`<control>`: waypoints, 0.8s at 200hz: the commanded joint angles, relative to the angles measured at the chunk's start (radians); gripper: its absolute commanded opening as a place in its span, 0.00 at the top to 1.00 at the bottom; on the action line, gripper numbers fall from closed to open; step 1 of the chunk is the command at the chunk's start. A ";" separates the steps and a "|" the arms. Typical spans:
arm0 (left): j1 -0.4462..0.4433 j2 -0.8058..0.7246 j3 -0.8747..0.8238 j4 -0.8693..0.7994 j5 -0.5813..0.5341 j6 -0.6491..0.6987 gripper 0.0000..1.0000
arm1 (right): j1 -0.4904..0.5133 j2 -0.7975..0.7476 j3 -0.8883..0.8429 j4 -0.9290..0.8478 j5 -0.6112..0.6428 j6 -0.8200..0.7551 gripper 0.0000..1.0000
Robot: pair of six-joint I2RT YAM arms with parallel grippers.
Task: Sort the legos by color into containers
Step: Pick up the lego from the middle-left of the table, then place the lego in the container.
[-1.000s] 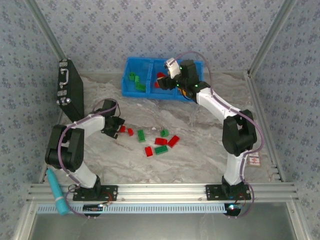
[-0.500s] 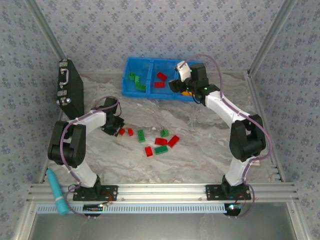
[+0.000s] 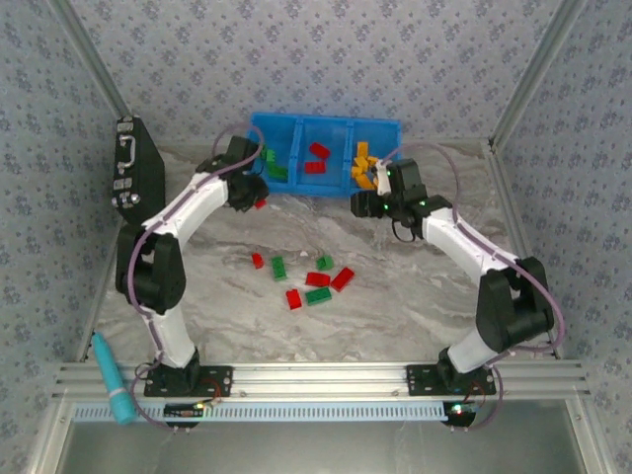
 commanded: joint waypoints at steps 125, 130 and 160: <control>-0.194 0.657 0.992 -0.101 -0.089 0.231 0.72 | -0.167 -0.368 -0.120 -0.534 -0.218 0.190 0.18; -0.193 0.666 0.998 -0.098 -0.087 0.231 0.71 | -0.168 -0.384 -0.126 -0.538 -0.220 0.188 0.18; -0.176 0.692 0.995 -0.103 -0.067 0.206 0.62 | -0.168 -0.464 -0.156 -0.595 -0.219 0.205 0.16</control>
